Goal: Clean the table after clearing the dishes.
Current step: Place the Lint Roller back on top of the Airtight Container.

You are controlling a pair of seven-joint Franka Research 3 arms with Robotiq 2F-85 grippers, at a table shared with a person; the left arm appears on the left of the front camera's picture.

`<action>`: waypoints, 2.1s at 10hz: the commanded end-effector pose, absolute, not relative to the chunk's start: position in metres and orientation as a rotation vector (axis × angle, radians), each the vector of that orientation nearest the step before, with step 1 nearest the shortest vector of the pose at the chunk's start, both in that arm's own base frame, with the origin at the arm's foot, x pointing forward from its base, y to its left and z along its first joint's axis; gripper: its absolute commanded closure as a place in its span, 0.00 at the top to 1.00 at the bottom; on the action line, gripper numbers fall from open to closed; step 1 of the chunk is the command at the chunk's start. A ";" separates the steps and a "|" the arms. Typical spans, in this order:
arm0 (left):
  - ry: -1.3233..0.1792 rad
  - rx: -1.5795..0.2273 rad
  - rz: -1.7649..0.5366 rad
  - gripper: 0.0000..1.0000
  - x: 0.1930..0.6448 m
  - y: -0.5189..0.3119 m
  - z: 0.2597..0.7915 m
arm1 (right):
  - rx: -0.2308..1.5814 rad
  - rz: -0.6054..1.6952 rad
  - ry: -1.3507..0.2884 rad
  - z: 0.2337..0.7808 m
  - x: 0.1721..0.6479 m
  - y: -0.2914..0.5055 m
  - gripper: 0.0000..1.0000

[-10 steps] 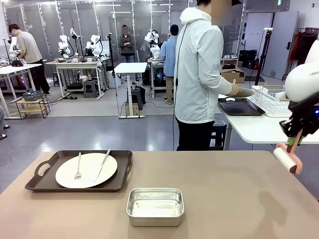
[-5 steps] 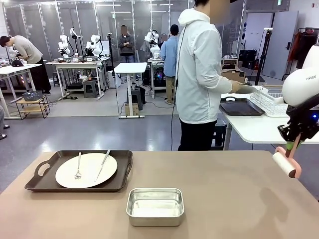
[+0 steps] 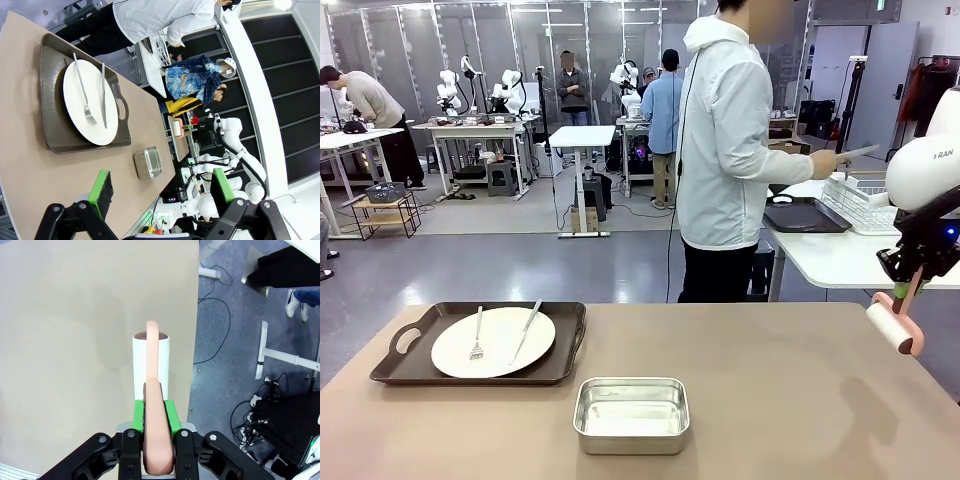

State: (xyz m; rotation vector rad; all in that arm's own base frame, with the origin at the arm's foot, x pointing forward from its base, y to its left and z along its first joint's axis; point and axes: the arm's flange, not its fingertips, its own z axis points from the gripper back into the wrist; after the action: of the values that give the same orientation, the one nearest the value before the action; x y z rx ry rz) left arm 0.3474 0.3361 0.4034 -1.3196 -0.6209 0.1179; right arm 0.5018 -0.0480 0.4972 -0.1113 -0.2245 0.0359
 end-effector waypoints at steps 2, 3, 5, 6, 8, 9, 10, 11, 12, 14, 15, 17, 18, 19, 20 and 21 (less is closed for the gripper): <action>-0.626 -1.325 0.113 1.00 0.345 0.338 0.406 | -0.110 0.030 -0.237 0.499 0.501 -0.046 0.21; -0.626 -1.325 0.113 1.00 0.345 0.338 0.406 | -0.110 0.030 -0.237 0.499 0.501 -0.046 0.21; -0.626 -1.325 0.113 1.00 0.345 0.338 0.406 | -0.111 0.036 -0.224 0.497 0.502 -0.048 0.21; -0.626 -1.325 0.113 1.00 0.345 0.338 0.406 | -0.188 0.152 -0.303 0.520 0.494 -0.033 0.21; -0.626 -1.325 0.113 1.00 0.345 0.338 0.406 | -0.203 0.346 -0.386 0.554 0.476 0.011 0.21; -0.626 -1.325 0.113 1.00 0.345 0.338 0.406 | -0.271 0.466 -0.423 0.562 0.464 0.049 0.21; -0.626 -1.325 0.113 1.00 0.345 0.338 0.406 | -0.249 0.607 -0.450 0.568 0.450 0.092 0.21; -0.626 -1.325 0.113 1.00 0.345 0.338 0.406 | -0.196 0.720 -0.480 0.574 0.437 0.125 0.21; -0.626 -1.325 0.113 1.00 0.345 0.338 0.406 | -0.144 0.837 -0.506 0.583 0.423 0.159 0.21; -0.626 -1.325 0.113 1.00 0.345 0.338 0.406 | -0.084 1.067 -0.428 0.596 0.389 0.234 0.21; -0.626 -1.325 0.113 1.00 0.345 0.338 0.406 | -0.041 1.172 -0.406 0.596 0.377 0.264 0.21; -0.626 -1.325 0.113 1.00 0.345 0.338 0.406 | -0.052 1.394 -0.334 0.572 0.351 0.319 0.21; -0.626 -1.325 0.113 1.00 0.345 0.338 0.406 | -0.054 1.479 -0.295 0.554 0.345 0.345 0.21; -0.626 -1.325 0.113 1.00 0.345 0.338 0.406 | -0.082 1.519 -0.279 0.543 0.346 0.362 0.21; -0.626 -1.325 0.113 1.00 0.345 0.338 0.406 | -0.089 1.548 -0.255 0.535 0.347 0.377 0.21; -0.626 -1.325 0.113 1.00 0.345 0.338 0.406 | -0.107 1.554 -0.242 0.529 0.348 0.388 0.21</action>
State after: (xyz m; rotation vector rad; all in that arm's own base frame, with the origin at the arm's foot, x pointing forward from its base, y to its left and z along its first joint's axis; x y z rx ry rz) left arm 0.3475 0.3360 0.4034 -1.3197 -0.6207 0.1176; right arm 0.3379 0.3828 0.5188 -0.0686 -0.2418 1.5346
